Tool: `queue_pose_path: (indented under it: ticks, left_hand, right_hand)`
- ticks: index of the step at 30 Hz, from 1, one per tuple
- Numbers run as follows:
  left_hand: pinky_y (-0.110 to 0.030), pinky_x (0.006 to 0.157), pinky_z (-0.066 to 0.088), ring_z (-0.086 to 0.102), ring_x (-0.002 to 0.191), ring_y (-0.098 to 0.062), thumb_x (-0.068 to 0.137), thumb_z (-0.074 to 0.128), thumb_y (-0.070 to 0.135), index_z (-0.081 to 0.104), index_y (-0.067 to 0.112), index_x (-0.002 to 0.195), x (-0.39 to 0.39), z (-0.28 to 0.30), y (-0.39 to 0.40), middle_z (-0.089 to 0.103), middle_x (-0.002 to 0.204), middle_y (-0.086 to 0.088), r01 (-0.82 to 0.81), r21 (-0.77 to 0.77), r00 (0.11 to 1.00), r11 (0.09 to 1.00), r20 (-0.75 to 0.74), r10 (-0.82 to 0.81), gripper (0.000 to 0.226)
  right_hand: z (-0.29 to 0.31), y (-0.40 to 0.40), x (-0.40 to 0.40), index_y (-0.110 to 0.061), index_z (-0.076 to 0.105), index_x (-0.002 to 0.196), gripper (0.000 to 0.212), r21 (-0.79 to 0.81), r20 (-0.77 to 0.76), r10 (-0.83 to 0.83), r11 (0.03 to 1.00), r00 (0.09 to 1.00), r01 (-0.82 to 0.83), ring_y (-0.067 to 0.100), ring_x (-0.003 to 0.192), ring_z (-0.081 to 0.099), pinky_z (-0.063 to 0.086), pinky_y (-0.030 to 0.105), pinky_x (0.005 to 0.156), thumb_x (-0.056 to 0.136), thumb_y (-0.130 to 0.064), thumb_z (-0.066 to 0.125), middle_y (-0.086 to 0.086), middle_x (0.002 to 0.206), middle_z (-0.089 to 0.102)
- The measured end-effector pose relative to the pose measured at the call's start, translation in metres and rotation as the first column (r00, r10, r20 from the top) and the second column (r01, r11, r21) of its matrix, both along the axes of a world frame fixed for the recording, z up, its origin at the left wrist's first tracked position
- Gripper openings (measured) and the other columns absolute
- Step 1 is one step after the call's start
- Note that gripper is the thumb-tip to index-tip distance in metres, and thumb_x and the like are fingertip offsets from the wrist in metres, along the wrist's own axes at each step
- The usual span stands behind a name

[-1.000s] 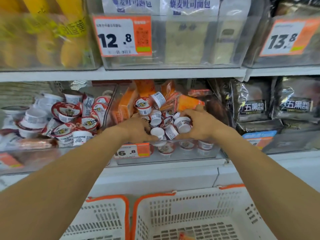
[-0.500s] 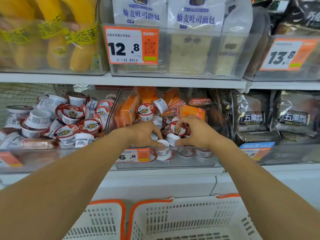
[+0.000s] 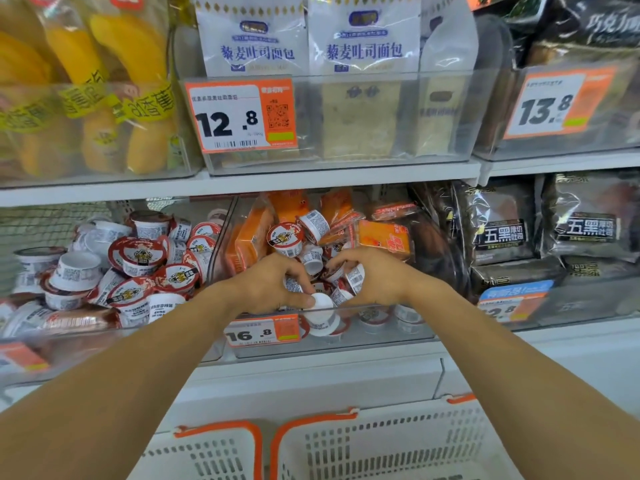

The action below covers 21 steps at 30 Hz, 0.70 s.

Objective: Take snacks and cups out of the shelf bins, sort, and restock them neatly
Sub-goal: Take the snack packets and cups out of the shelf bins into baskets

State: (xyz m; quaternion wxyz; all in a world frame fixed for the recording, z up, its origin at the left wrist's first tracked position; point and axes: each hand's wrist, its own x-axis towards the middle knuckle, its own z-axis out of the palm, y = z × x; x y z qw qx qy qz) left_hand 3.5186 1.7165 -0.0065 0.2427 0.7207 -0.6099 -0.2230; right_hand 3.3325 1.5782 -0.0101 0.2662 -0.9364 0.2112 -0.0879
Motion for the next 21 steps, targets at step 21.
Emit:
queue_pose_path:
  ticks: [21]
  left_hand:
    - [-0.039,0.099,0.050,0.064,0.096,-0.007,0.083,0.080,0.027,0.073,0.022,0.084,0.007,-0.002,0.004,0.072,0.094,0.011,-0.046,-0.018,0.999,0.999,0.014,0.046,0.009]
  right_hand:
    - [0.010,0.006,-0.004,-0.031,0.071,0.110,0.045,0.256,-0.022,-0.102,0.961,0.994,0.105,0.013,0.126,0.051,0.043,0.038,0.106,0.072,-0.051,0.085,-0.010,0.135,0.057]
